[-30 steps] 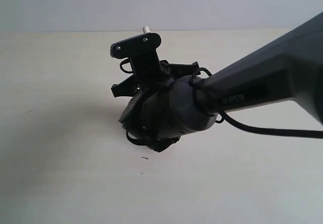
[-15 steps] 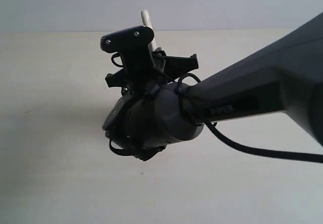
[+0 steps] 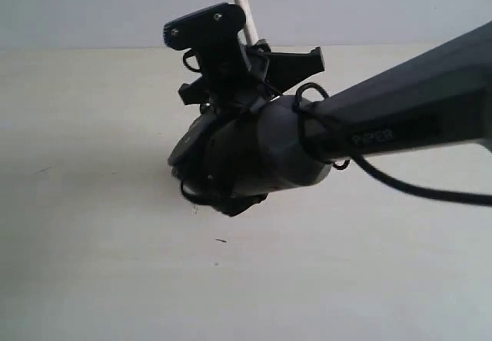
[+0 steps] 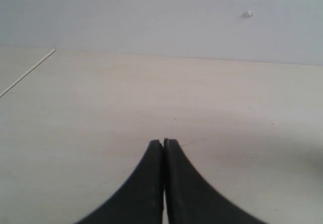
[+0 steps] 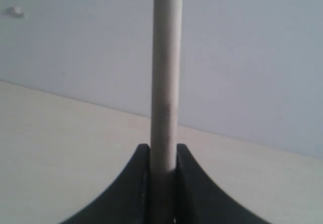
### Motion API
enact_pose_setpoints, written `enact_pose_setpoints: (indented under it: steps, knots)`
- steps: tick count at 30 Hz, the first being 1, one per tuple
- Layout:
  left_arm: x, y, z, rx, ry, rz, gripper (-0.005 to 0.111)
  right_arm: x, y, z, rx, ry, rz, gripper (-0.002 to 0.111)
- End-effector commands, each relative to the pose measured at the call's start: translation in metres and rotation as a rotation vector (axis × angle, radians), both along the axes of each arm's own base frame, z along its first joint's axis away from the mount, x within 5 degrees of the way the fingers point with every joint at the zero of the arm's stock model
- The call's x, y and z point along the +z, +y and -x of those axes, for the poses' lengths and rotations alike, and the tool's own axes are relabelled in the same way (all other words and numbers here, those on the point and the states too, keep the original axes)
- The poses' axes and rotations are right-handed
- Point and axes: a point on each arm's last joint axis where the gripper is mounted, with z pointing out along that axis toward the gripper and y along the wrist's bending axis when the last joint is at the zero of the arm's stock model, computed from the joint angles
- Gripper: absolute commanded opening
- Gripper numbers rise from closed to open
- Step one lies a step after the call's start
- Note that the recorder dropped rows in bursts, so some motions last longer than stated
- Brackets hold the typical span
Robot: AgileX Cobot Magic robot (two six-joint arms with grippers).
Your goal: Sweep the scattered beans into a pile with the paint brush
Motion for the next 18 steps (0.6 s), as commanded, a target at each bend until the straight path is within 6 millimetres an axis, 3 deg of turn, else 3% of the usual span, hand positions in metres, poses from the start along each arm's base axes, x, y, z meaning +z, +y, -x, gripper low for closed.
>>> enact_pose_setpoints:
  steps: [1,9,18]
  knots:
    - [0.0,0.0,0.0,-0.002,-0.008,-0.007,0.0,0.001,-0.017,-0.018,-0.042,0.005,0.018,0.0]
    - [0.0,0.0,0.0,-0.002,-0.008,-0.007,0.0,0.009,0.002,-0.014,0.205,0.172,-0.067,0.0]
    - [0.0,0.0,0.0,-0.002,-0.008,-0.007,0.0,0.075,0.021,0.015,0.675,0.274,-0.111,0.0]
